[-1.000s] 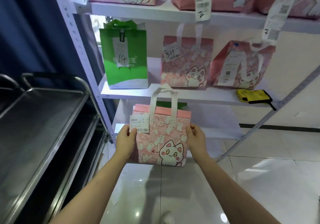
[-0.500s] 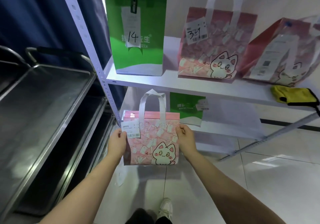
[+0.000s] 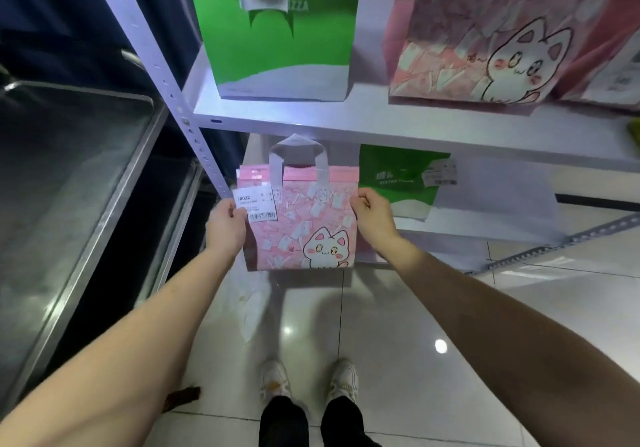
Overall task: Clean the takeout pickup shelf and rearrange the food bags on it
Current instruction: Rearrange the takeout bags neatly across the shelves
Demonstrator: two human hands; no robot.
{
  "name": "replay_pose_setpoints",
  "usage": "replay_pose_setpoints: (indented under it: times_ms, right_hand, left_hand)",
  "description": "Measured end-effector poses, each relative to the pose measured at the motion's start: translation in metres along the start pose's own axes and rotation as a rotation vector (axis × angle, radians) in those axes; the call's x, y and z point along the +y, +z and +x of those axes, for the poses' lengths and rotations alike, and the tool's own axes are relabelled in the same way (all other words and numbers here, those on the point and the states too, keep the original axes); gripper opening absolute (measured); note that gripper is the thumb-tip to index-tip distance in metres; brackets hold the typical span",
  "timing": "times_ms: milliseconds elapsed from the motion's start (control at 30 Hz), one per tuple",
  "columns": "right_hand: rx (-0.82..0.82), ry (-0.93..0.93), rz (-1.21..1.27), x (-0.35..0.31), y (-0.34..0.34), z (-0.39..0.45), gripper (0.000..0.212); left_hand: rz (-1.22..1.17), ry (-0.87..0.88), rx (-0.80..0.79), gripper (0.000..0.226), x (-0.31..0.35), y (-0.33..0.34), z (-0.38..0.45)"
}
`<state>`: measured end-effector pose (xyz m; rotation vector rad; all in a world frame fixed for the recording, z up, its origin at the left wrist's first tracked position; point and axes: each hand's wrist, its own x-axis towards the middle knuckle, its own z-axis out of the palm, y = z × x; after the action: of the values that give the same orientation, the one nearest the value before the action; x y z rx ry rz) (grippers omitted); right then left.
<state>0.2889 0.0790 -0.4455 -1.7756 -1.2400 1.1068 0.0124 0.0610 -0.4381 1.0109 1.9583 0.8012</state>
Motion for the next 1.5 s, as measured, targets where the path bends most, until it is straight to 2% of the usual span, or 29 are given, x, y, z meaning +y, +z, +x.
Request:
replay_pose_setpoints:
  times_ms: [267, 533, 700, 833, 1133, 1333, 1500]
  right_hand:
    - [0.076, -0.035, 0.050, -0.014, 0.022, 0.043, 0.011]
    - [0.211, 0.005, 0.124, -0.014, 0.036, 0.070, 0.019]
    - [0.249, -0.020, 0.079, -0.002, 0.041, 0.077, 0.022]
    - [0.284, 0.003, 0.026, 0.006, 0.046, 0.078, 0.020]
    - [0.281, -0.039, 0.048, 0.005, 0.048, 0.067, 0.019]
    - [0.267, -0.042, 0.046, -0.002, 0.051, 0.056, 0.010]
    - [0.280, -0.044, 0.025, -0.003, 0.050, 0.051, 0.024]
  left_hand:
    - [-0.045, 0.036, -0.004, 0.017, 0.012, 0.003, 0.056]
    - [-0.142, 0.038, 0.034, 0.019, 0.013, 0.025, 0.086]
    - [-0.138, 0.066, 0.086, 0.011, 0.015, 0.046, 0.092]
    - [-0.122, 0.067, 0.049, 0.010, 0.011, 0.056, 0.102]
    - [-0.111, 0.082, -0.059, 0.049, 0.007, 0.054, 0.101]
    - [-0.147, 0.083, -0.076, 0.063, 0.014, 0.045, 0.097]
    - [-0.175, 0.062, -0.100, 0.067, 0.017, 0.041, 0.094]
